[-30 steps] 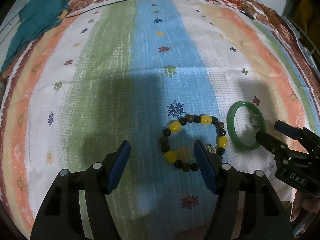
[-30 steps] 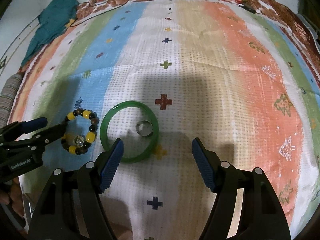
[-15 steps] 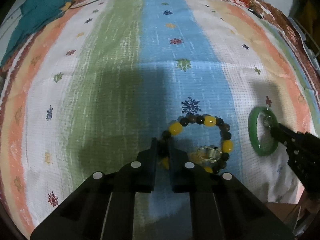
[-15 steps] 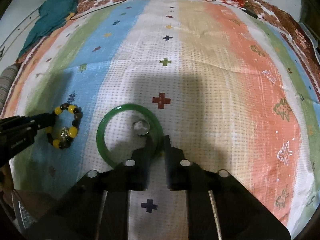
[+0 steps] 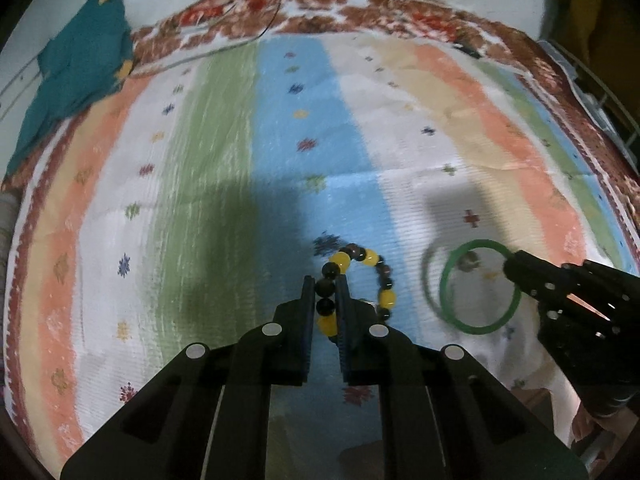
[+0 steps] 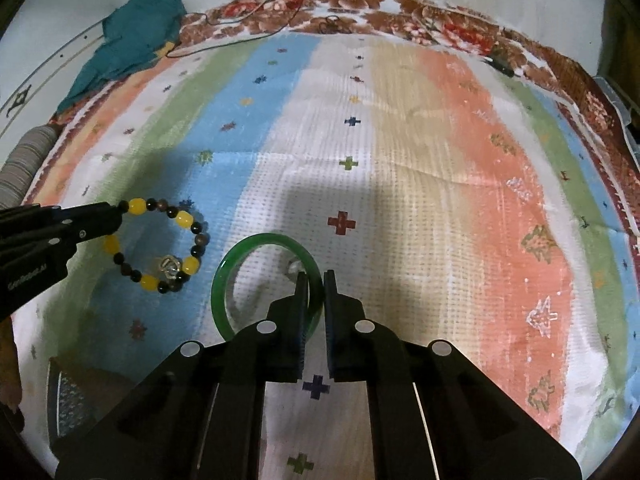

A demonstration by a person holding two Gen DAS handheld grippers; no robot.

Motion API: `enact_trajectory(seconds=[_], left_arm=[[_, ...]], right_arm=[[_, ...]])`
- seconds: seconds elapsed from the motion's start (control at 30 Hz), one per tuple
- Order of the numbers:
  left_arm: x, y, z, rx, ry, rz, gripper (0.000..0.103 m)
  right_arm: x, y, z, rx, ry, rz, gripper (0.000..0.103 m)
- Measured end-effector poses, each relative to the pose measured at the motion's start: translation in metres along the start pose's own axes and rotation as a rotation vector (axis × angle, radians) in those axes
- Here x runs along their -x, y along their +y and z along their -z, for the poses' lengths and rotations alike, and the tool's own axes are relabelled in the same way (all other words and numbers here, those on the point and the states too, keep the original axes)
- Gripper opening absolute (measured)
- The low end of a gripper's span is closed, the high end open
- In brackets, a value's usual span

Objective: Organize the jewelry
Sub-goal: 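Close the left tool on the yellow-black bracelet while the right tool grasps the green bangle rim, then carry the yellow-black bracelet with the left tool while the right tool carries the bangle to the tin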

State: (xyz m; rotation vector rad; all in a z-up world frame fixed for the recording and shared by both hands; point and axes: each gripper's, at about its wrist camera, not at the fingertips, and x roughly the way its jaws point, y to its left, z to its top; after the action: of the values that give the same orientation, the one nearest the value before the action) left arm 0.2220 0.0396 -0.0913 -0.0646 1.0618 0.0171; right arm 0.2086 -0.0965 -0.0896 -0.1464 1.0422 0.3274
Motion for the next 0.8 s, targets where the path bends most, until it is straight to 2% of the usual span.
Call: enact_trajectory(seconds=[0.43,0.8], left_arm=[[0.034,-0.022,0.000,-0.062,-0.087,-0.020,0.010],[0.077,-0.030,0.007,-0.054,-0.162,0.000,0.010]], right_arm=[[0.034,-0.002,0.003,-0.005,-0.083,-0.006,0.009],[0.071,0.001,0.008,0.007,-0.178,-0.023,0.009]])
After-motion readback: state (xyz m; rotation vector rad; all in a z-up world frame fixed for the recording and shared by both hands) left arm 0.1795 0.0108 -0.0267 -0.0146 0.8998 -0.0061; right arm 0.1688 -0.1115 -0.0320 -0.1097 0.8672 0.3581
